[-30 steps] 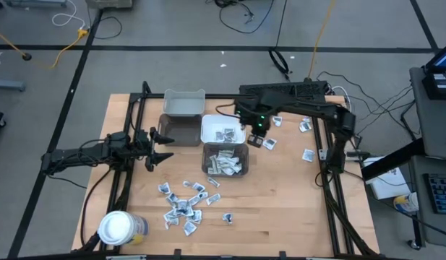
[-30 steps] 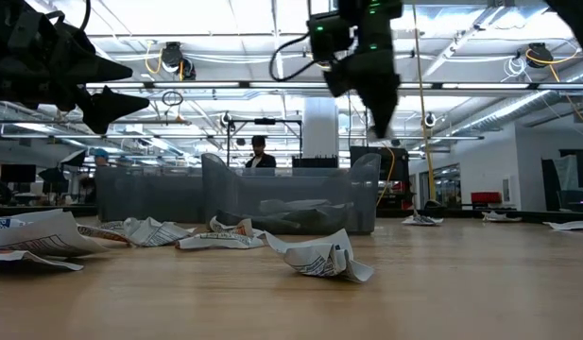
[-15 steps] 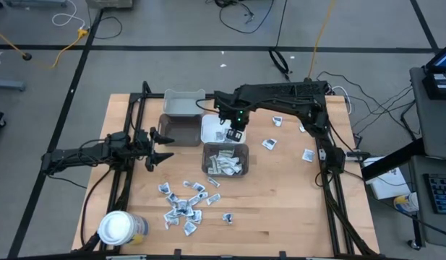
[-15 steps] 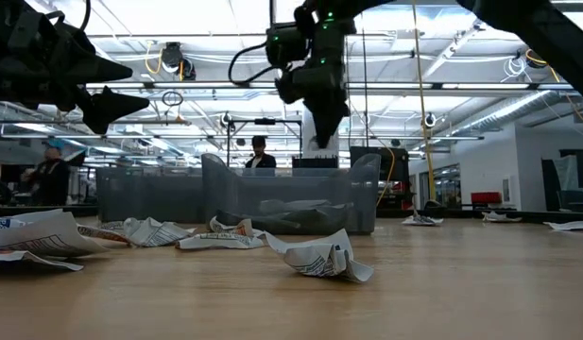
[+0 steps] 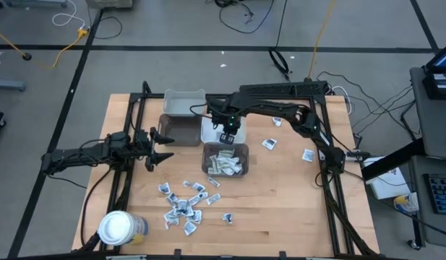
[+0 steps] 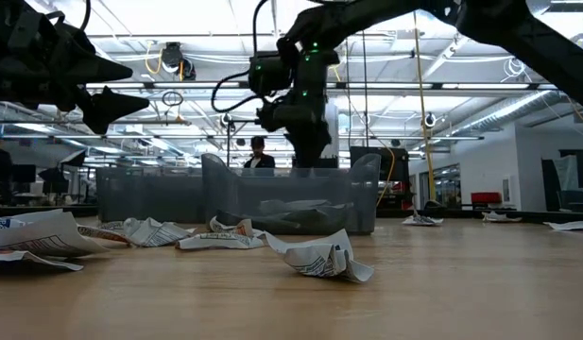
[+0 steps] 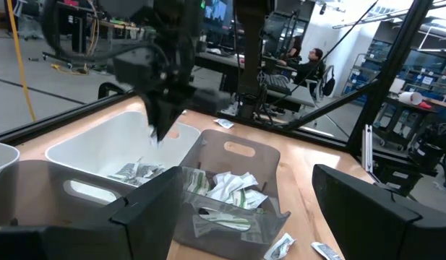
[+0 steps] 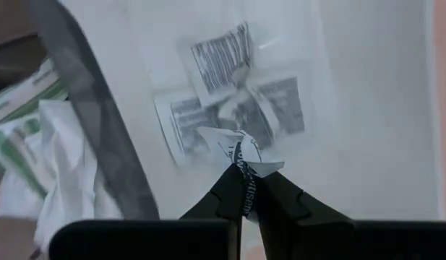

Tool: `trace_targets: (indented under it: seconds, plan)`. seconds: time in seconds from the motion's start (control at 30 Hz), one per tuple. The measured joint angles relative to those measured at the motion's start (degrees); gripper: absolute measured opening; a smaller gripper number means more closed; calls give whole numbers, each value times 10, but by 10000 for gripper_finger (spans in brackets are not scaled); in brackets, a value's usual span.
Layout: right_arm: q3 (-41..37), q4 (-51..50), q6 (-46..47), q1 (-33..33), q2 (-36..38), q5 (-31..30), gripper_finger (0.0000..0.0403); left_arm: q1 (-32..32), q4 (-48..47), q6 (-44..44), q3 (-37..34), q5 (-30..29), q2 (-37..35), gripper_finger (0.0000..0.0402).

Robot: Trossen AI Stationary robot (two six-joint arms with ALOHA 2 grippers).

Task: Pick & Place First Aid Supplies
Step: Put the gray towelette pack into the white bin

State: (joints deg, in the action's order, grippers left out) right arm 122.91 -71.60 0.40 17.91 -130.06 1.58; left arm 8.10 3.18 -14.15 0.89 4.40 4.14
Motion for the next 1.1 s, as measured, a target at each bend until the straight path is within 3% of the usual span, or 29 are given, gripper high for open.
trace_targets:
  seconds: [0.53, 0.67, 0.93, 1.1]
  plan:
    - [-1, 52, -33, -2, -22, 0, 27, 0, 0, 0, 0, 0, 0, 310]
    - [-1, 53, -30, -2, -22, 1, 69, 0, 0, 0, 0, 0, 0, 310]
    - [-1, 46, -30, -2, -22, 1, 191, 0, 0, 0, 0, 0, 0, 310]
    - [-1, 37, -30, 0, -10, 1, 227, 0, 0, 0, 0, 0, 0, 310]
